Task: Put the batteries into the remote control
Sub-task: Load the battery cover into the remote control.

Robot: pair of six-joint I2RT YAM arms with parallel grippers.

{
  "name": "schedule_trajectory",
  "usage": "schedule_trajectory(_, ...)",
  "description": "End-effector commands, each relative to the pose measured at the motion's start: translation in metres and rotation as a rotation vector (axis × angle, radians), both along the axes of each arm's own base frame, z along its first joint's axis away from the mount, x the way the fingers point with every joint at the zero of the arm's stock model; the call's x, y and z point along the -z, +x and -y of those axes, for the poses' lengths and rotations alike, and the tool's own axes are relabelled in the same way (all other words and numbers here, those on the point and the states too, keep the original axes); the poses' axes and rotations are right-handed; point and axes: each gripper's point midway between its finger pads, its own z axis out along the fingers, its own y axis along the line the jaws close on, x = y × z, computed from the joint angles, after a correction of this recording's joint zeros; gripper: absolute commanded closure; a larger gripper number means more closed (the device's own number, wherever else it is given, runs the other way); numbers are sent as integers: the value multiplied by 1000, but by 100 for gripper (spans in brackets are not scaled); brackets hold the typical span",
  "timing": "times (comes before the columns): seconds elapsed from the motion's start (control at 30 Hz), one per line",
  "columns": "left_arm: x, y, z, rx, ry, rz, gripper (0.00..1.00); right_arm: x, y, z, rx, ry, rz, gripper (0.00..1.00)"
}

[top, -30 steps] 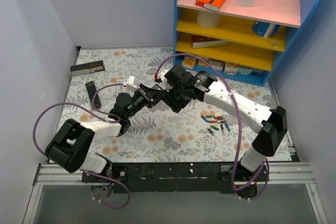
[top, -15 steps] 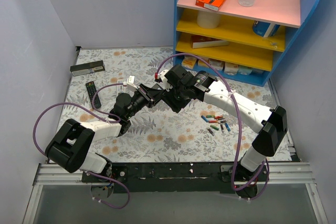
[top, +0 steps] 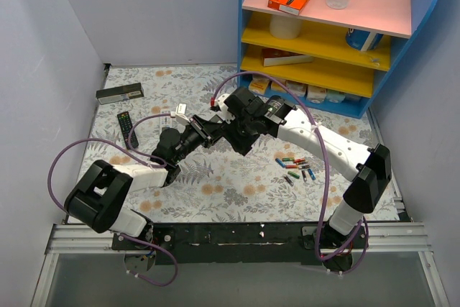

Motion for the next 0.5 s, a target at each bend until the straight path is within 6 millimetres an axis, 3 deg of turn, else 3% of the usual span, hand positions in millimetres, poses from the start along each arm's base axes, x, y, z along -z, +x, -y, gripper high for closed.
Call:
schedule_trajectory(0.0,-8,-4,2,24,-89,-64,100,-25,8,-12,-11,58,49,38)
schedule_trajectory(0.17,-8,-4,2,22,-96,-68,100,-31,10,-12,-14,70,72,28)
schedule_trajectory(0.23,-8,-4,2,23,-97,-72,100,-37,10,-13,-16,86,81,17)
schedule_trajectory(0.47,-9,-5,3,31,-107,-85,100,-66,7,-11,-187,138,209,15)
